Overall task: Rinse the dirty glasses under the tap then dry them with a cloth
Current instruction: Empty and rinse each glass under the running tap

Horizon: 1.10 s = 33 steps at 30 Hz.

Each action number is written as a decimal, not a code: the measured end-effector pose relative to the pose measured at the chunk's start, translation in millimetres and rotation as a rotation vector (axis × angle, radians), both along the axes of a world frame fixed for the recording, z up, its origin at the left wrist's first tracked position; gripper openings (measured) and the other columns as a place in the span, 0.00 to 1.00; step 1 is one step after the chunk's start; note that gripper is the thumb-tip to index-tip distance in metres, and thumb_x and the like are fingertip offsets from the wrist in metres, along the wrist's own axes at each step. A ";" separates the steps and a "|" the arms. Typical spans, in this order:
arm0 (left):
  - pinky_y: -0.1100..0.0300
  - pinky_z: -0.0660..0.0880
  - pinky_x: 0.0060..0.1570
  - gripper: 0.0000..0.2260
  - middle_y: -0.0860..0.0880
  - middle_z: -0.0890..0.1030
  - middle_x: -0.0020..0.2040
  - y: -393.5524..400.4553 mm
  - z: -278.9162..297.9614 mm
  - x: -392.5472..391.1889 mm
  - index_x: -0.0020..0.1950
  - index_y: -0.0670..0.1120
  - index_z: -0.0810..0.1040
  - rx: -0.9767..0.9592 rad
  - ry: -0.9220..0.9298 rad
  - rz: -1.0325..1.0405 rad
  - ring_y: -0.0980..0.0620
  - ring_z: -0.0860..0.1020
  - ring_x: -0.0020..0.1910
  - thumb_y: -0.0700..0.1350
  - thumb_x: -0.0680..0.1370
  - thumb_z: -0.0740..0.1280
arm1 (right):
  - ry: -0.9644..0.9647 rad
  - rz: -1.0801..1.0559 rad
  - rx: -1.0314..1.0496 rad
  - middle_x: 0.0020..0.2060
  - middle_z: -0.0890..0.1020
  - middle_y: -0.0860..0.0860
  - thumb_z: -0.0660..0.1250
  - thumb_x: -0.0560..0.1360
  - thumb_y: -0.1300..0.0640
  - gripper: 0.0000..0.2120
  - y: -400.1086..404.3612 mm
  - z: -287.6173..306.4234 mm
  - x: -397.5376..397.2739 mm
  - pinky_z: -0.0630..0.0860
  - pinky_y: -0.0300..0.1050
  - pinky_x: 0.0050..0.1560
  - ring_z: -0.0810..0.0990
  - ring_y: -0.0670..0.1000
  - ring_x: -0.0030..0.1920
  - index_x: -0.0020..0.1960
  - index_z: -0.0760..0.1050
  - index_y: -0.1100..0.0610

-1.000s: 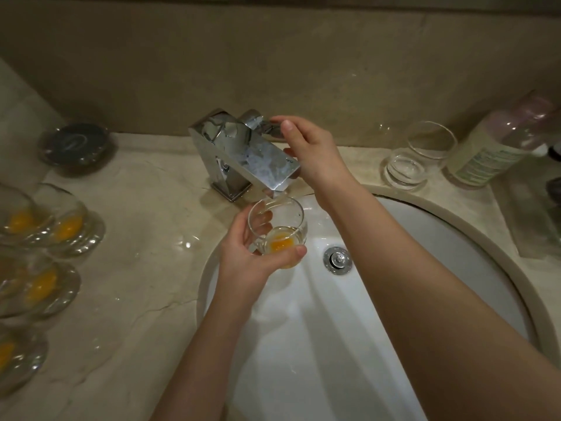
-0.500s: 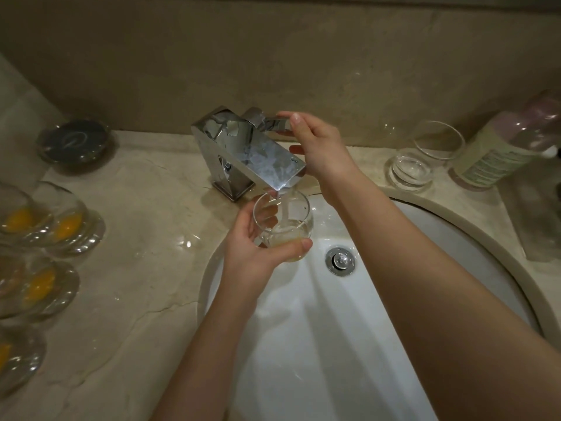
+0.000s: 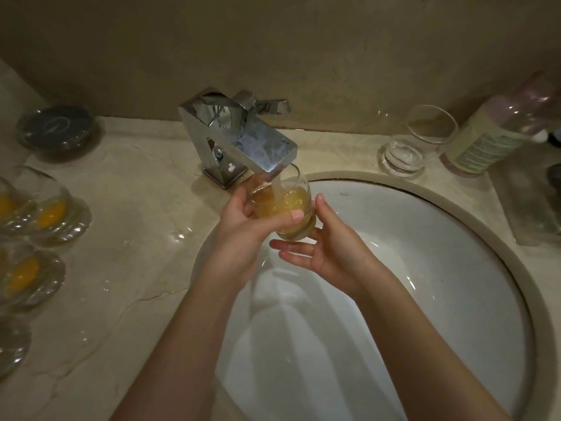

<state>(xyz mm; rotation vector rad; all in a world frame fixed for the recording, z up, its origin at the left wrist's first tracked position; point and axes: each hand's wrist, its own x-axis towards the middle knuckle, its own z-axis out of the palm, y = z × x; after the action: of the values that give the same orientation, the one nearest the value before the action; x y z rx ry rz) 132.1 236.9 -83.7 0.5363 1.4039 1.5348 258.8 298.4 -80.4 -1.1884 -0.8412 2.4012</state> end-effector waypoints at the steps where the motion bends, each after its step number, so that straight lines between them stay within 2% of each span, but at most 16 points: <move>1: 0.52 0.77 0.57 0.33 0.48 0.84 0.55 0.0 -0.1 -1.0 0.63 0.51 0.76 -0.001 -0.005 -0.022 0.48 0.82 0.56 0.37 0.59 0.78 | 0.029 -0.009 -0.021 0.54 0.80 0.57 0.56 0.81 0.43 0.20 -0.8 1.4 -0.3 0.83 0.48 0.46 0.85 0.62 0.47 0.64 0.74 0.55; 3: 0.54 0.77 0.56 0.35 0.50 0.85 0.53 -1.0 -1.1 -2.5 0.64 0.50 0.76 0.005 -0.024 -0.066 0.49 0.82 0.56 0.40 0.58 0.79 | 0.071 -0.035 -0.025 0.53 0.80 0.58 0.57 0.81 0.46 0.18 -1.7 1.5 -0.5 0.83 0.47 0.45 0.84 0.63 0.45 0.64 0.72 0.56; 5: 0.53 0.77 0.57 0.37 0.50 0.84 0.55 -3.2 -2.0 -3.6 0.66 0.49 0.75 -0.007 -0.019 -0.086 0.49 0.82 0.58 0.45 0.57 0.80 | 0.110 -0.078 -0.027 0.57 0.79 0.60 0.60 0.81 0.48 0.15 -2.1 -0.1 -0.2 0.83 0.51 0.50 0.84 0.64 0.48 0.62 0.72 0.56; 9: 0.55 0.75 0.62 0.37 0.53 0.79 0.62 -8.3 2.4 -8.7 0.67 0.50 0.74 -0.029 0.239 -0.052 0.54 0.77 0.64 0.43 0.60 0.81 | 0.155 -0.184 0.063 0.62 0.75 0.56 0.68 0.71 0.50 0.14 2.3 -3.5 4.6 0.81 0.52 0.51 0.81 0.57 0.54 0.54 0.72 0.54; 10: 0.56 0.74 0.62 0.36 0.53 0.79 0.62 -7.9 4.9 -11.1 0.66 0.50 0.74 -0.035 0.316 -0.039 0.56 0.76 0.63 0.42 0.60 0.82 | 0.139 -0.189 0.103 0.61 0.75 0.55 0.69 0.68 0.50 0.15 4.2 -3.5 6.4 0.81 0.50 0.50 0.81 0.56 0.53 0.52 0.72 0.53; 12: 0.61 0.75 0.58 0.30 0.51 0.82 0.55 -3.8 11.2 -15.6 0.61 0.49 0.77 -0.062 0.406 -0.087 0.57 0.79 0.55 0.38 0.62 0.82 | 0.104 -0.177 0.167 0.58 0.75 0.53 0.71 0.67 0.51 0.16 7.2 -2.9 10.3 0.81 0.48 0.48 0.81 0.56 0.51 0.52 0.72 0.52; 14: 0.64 0.77 0.50 0.18 0.50 0.83 0.47 2.7 19.5 -15.7 0.53 0.48 0.78 -0.094 0.359 -0.229 0.57 0.82 0.45 0.34 0.68 0.77 | 0.085 -0.145 0.224 0.55 0.78 0.53 0.71 0.68 0.53 0.16 10.0 -2.4 13.0 0.82 0.47 0.48 0.82 0.55 0.48 0.53 0.71 0.53; 16: 0.65 0.79 0.47 0.11 0.48 0.85 0.48 7.1 24.2 -15.0 0.53 0.47 0.80 -0.143 0.273 -0.360 0.56 0.84 0.46 0.38 0.73 0.73 | 0.048 -0.103 0.297 0.51 0.81 0.54 0.71 0.71 0.58 0.14 12.2 -0.2 13.5 0.81 0.48 0.51 0.82 0.55 0.47 0.55 0.72 0.53; 18: 0.61 0.80 0.50 0.12 0.48 0.86 0.51 9.6 23.6 -17.4 0.58 0.46 0.80 -0.192 0.166 -0.453 0.53 0.84 0.51 0.42 0.74 0.70 | -0.004 -0.061 0.367 0.49 0.82 0.56 0.71 0.72 0.61 0.15 14.4 2.2 12.2 0.80 0.49 0.54 0.83 0.55 0.46 0.56 0.72 0.53; 20: 0.62 0.81 0.42 0.12 0.49 0.86 0.50 10.3 24.7 -19.4 0.58 0.47 0.80 -0.201 0.036 -0.480 0.52 0.84 0.50 0.40 0.74 0.69 | -0.025 -0.037 0.384 0.49 0.82 0.57 0.72 0.72 0.63 0.15 17.6 2.0 11.6 0.79 0.50 0.55 0.83 0.55 0.45 0.56 0.73 0.53; 23: 0.68 0.77 0.30 0.15 0.50 0.86 0.48 10.8 25.5 -19.1 0.56 0.46 0.80 -0.177 -0.070 -0.439 0.54 0.85 0.47 0.40 0.70 0.69 | -0.071 0.022 0.316 0.50 0.83 0.56 0.68 0.77 0.55 0.11 23.9 2.1 11.8 0.81 0.51 0.53 0.85 0.56 0.48 0.59 0.75 0.54; 25: 0.70 0.75 0.27 0.17 0.51 0.86 0.46 10.6 24.7 -17.7 0.56 0.43 0.80 -0.176 -0.104 -0.409 0.57 0.85 0.45 0.41 0.67 0.69 | -0.112 0.086 0.286 0.50 0.84 0.57 0.63 0.80 0.49 0.15 29.3 4.5 13.0 0.83 0.49 0.47 0.85 0.56 0.49 0.60 0.78 0.56; 27: 0.71 0.73 0.23 0.25 0.50 0.86 0.45 12.0 24.7 -15.1 0.62 0.34 0.76 -0.178 -0.138 -0.371 0.56 0.85 0.43 0.42 0.66 0.69 | -0.118 0.106 0.326 0.49 0.83 0.58 0.65 0.79 0.52 0.13 33.7 6.7 13.1 0.83 0.48 0.44 0.85 0.57 0.46 0.59 0.78 0.59; 29: 0.72 0.71 0.21 0.30 0.48 0.86 0.44 12.6 24.3 -14.2 0.67 0.32 0.71 -0.181 -0.205 -0.303 0.54 0.85 0.41 0.42 0.67 0.69 | -0.103 0.088 0.389 0.50 0.81 0.58 0.69 0.76 0.60 0.09 35.9 7.0 15.0 0.83 0.49 0.45 0.84 0.56 0.45 0.56 0.77 0.58; 31: 0.72 0.70 0.20 0.24 0.45 0.86 0.46 13.9 23.0 -16.0 0.62 0.31 0.74 -0.174 -0.283 -0.259 0.51 0.85 0.44 0.40 0.68 0.68 | -0.129 0.104 0.495 0.54 0.79 0.58 0.71 0.72 0.66 0.14 36.9 5.7 16.8 0.82 0.49 0.46 0.83 0.55 0.49 0.56 0.77 0.55; 33: 0.72 0.70 0.20 0.18 0.42 0.85 0.50 15.7 24.3 -15.2 0.57 0.36 0.79 -0.172 -0.296 -0.254 0.50 0.85 0.48 0.40 0.68 0.68 | -0.133 0.121 0.499 0.58 0.79 0.59 0.72 0.72 0.64 0.15 39.3 3.4 18.8 0.81 0.47 0.45 0.83 0.55 0.51 0.58 0.77 0.55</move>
<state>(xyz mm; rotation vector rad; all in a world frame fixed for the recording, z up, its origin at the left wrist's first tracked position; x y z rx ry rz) 116.9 252.6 -59.3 0.3497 1.1764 1.2214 277.6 337.7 -77.0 -1.1216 -1.4836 2.0294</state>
